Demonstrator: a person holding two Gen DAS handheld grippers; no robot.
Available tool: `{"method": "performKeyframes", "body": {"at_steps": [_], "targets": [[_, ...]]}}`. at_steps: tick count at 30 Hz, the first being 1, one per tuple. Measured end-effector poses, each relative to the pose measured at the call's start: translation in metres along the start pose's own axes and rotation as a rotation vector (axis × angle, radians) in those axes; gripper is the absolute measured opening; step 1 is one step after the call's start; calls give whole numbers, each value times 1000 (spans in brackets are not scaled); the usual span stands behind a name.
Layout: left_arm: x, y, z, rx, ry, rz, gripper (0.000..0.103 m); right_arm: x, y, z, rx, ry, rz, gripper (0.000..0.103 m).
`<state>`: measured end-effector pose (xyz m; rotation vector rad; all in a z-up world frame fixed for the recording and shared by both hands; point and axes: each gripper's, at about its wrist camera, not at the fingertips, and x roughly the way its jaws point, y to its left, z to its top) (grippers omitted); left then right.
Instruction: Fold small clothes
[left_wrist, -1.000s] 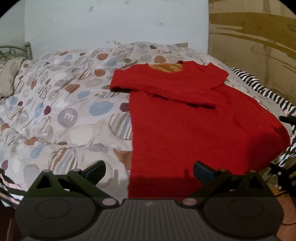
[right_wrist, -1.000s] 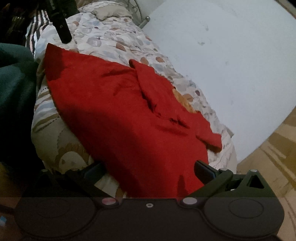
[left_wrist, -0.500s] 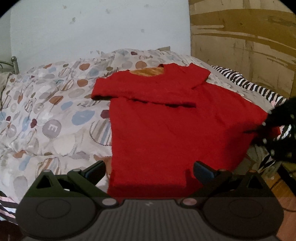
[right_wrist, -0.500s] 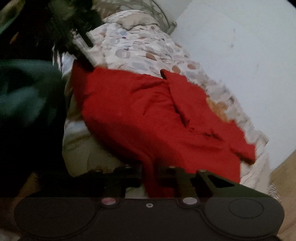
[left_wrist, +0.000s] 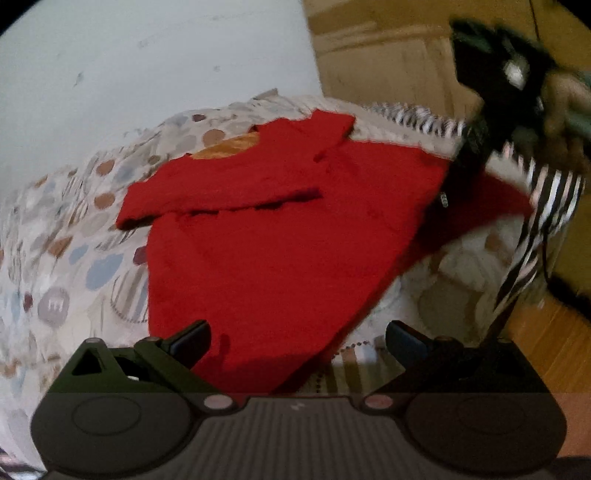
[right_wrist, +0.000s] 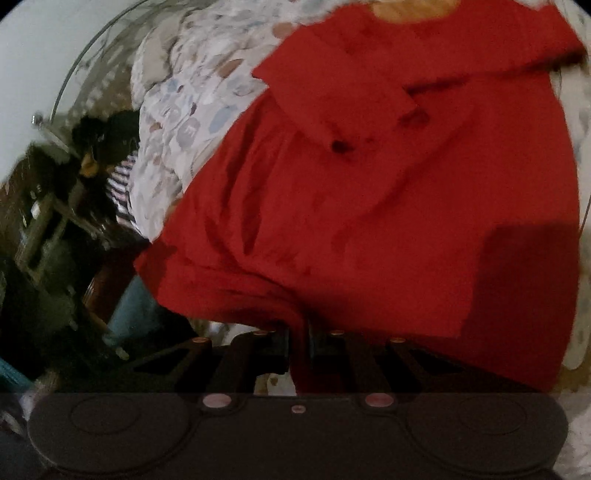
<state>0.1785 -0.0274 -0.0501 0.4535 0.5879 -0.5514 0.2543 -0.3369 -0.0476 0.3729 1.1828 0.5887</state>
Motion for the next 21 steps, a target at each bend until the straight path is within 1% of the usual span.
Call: {"method": "performKeyframes", "body": {"at_steps": [4,6,8,10,12,13,15,16,17,18,19,20,21], "targets": [[19,-14,-2,129,31,63,103,-2,-27,4,145,-10,85,7],[26,-17,-3,167,48,104,102,-3,-31,3,163,-13,100,7],[29,-15,-2,178,45,116,102,-5,-31,4,158,-13,100,7],[29,-10,-1,188,41,130,95,-6,-33,4,162,-15,105,7],[30,-5,-2,223,48,151,77,-5,-36,5,177,-16,117,7],[29,-1,-4,241,44,156,74,-4,-37,5,185,-16,122,7],[24,5,-8,270,32,154,63,-2,-39,6,203,-18,130,7],[21,8,-11,287,22,153,61,-2,-39,6,211,-18,131,7],[17,11,-13,307,8,154,55,-2,-40,7,217,-17,132,7],[14,14,-16,325,-5,157,46,-3,-41,6,222,-16,133,7],[10,16,-18,343,-19,153,39,-3,-41,7,227,-14,135,7],[7,19,-18,344,-32,141,21,-3,-42,7,233,-14,136,7],[3,24,-16,325,-50,121,10,-4,-44,6,241,-14,137,7]]}}
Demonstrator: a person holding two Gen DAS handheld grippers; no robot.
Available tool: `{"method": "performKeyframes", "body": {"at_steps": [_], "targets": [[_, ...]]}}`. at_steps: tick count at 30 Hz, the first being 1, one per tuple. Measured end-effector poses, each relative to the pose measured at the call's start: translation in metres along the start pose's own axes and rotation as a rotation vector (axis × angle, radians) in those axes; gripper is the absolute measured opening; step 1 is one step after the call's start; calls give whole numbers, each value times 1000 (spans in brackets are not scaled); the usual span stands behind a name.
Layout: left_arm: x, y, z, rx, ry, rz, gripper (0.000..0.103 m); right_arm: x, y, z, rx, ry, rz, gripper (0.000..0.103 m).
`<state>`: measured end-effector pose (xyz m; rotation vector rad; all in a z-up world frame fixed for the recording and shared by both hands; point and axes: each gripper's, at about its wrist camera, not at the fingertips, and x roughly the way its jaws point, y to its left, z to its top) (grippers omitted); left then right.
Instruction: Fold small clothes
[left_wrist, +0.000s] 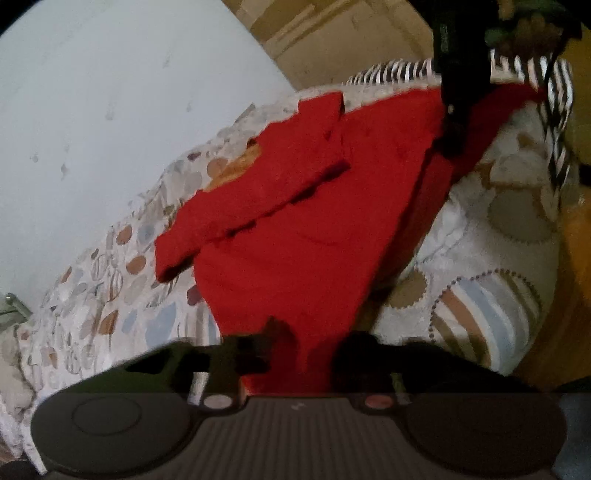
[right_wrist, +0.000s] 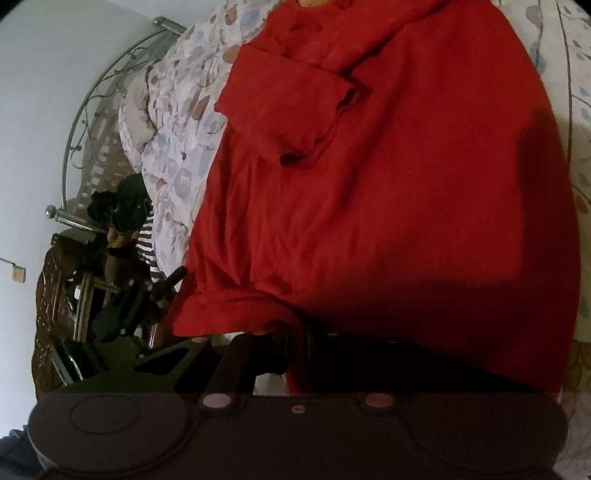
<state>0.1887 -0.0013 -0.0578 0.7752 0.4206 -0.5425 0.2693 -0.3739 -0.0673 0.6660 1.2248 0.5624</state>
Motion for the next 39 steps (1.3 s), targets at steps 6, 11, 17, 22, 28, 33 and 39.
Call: {"method": "performKeyframes", "body": {"at_steps": [6,11,17,22,28,33,39], "targets": [[1,47,25,-220,-74,-85,6,-4,3,-2,7,-17,-15,8],[30,76,51,-300,-34,-148,6,-17,21,-14,-83,-95,-87,21],[64,100,67,-400,29,-199,6,-29,60,-47,-284,-231,-219,89],[72,103,72,-402,36,-196,6,-13,85,-87,-546,-272,-515,95],[60,103,68,-393,10,-177,6,5,70,-137,-765,-333,-897,80],[30,93,49,-350,-20,-119,5,-13,55,-165,-746,-443,-956,26],[-45,43,14,-268,-194,79,5,-30,63,-171,-725,-527,-923,6]]}}
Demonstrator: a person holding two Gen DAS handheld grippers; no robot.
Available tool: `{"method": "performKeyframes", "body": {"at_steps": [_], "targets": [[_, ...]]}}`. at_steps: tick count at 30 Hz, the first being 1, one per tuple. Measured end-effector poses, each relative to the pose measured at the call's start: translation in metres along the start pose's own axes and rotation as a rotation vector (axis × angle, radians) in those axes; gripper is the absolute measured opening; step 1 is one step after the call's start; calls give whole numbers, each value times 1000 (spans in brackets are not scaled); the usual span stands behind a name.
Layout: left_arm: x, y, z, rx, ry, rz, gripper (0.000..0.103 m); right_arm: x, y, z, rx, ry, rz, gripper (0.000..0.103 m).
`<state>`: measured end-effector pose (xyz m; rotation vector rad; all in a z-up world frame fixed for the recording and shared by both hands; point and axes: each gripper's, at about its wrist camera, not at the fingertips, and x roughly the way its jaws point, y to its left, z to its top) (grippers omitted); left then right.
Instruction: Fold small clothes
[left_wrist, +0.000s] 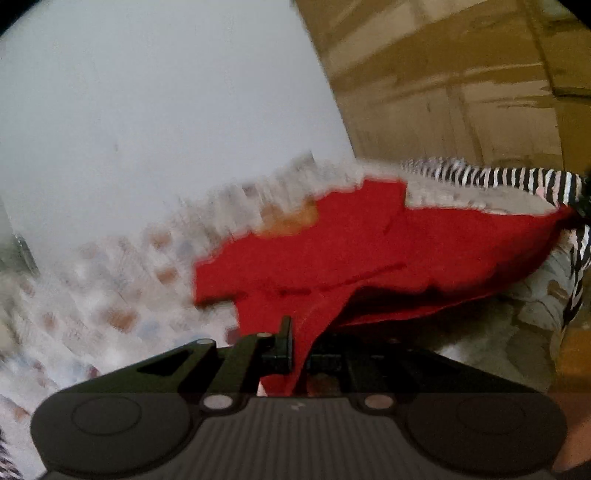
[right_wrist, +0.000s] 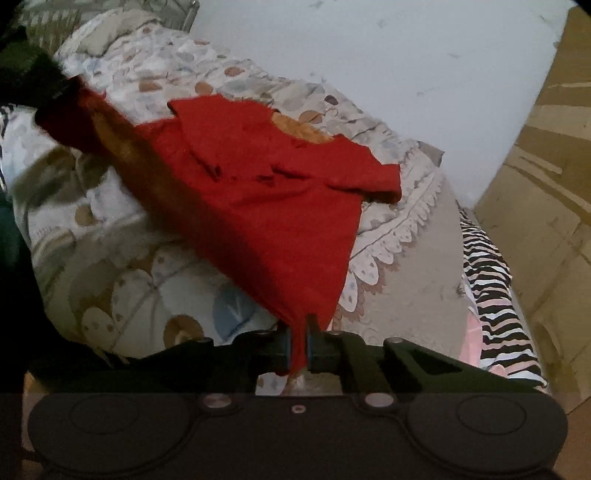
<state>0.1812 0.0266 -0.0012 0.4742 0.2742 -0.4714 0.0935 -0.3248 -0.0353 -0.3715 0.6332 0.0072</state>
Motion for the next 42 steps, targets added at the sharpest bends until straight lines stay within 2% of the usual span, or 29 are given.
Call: {"method": "performKeyframes", "body": {"at_steps": [4,9,14,16,19,24,28,30,34,38,42], "targets": [[-36,-20,-4,6,-108,88,4,-18,-4,8,27,-75,-38,5],[-59,-19,4,-42,-147,117,4,-49,-8,11,32,-154,-80,4],[-105,-19,9,-16,-182,130,4,-97,-4,12,27,-193,-72,4],[-130,-17,16,-41,-184,116,4,-125,0,15,26,-213,-66,4],[-160,-5,30,-144,-170,56,4,-160,1,22,49,-235,-55,4],[-185,12,47,-207,-166,20,4,-192,-11,32,153,-261,-13,4],[-174,21,55,-206,-144,-4,4,-188,-28,38,249,-274,22,4],[-164,24,59,-208,-119,-14,4,-176,-32,44,243,-277,10,4],[-130,47,72,-276,-57,-79,4,-147,-40,61,252,-270,19,4],[-90,63,89,-214,-12,-75,4,-109,-49,84,236,-263,13,4],[-37,82,110,-148,40,-102,5,-61,-69,118,226,-243,8,4]]}}
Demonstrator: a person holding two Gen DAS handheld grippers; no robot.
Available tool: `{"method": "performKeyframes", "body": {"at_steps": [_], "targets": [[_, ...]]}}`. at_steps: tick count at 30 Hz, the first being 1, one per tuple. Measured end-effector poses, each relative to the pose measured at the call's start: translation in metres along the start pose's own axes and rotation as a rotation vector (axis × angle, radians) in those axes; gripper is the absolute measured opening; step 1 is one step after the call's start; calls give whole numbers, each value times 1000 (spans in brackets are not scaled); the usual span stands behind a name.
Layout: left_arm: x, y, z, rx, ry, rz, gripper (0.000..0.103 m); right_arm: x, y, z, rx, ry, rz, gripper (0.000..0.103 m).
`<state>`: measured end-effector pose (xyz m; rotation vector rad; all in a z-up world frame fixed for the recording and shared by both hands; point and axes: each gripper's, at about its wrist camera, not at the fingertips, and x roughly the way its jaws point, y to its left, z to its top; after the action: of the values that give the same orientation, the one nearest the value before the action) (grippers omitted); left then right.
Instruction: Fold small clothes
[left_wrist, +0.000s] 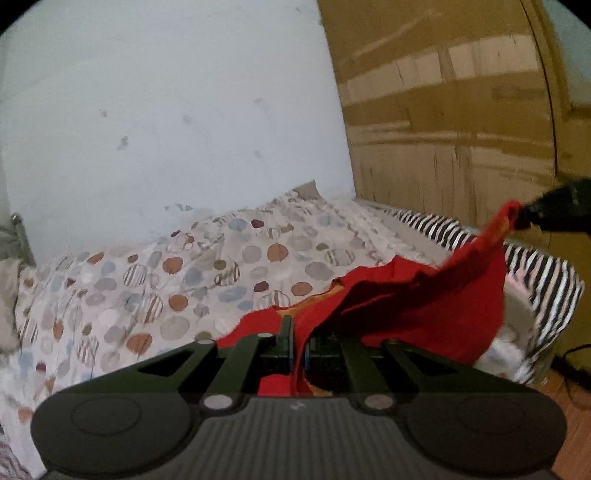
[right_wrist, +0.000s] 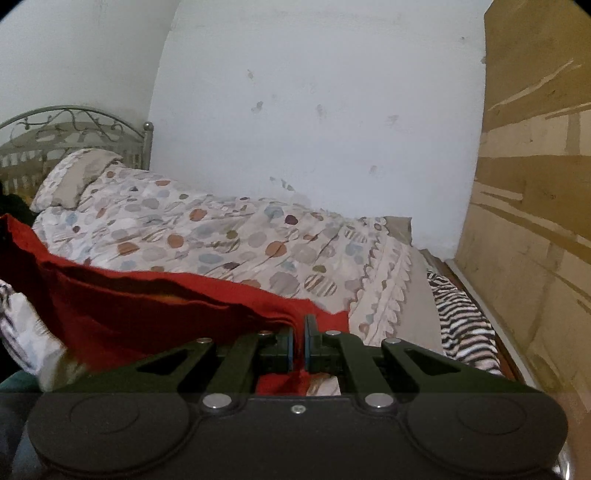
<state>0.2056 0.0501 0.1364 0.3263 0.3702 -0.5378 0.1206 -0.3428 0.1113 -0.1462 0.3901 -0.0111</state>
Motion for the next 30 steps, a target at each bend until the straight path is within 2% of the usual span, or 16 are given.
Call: {"method": "performKeyframes", "body": {"at_steps": [6,13,23,29,30], "targets": [[90,34,28,41,85,-3,5,90,-17,25,-12,45,-8,5],[196,70,23,-38,202,8,5,191,-25,31,-3,144,-9,5],[276,103,-8,-160,326,-36,6,279,-20,12,-22,264,-11,5],[302,112,-22,-236,371,-62,7,311,-20,-5,2,326,-11,5],[305,113,-23,-244,378,-60,11,315,-21,-7,9,333,-11,6]]}}
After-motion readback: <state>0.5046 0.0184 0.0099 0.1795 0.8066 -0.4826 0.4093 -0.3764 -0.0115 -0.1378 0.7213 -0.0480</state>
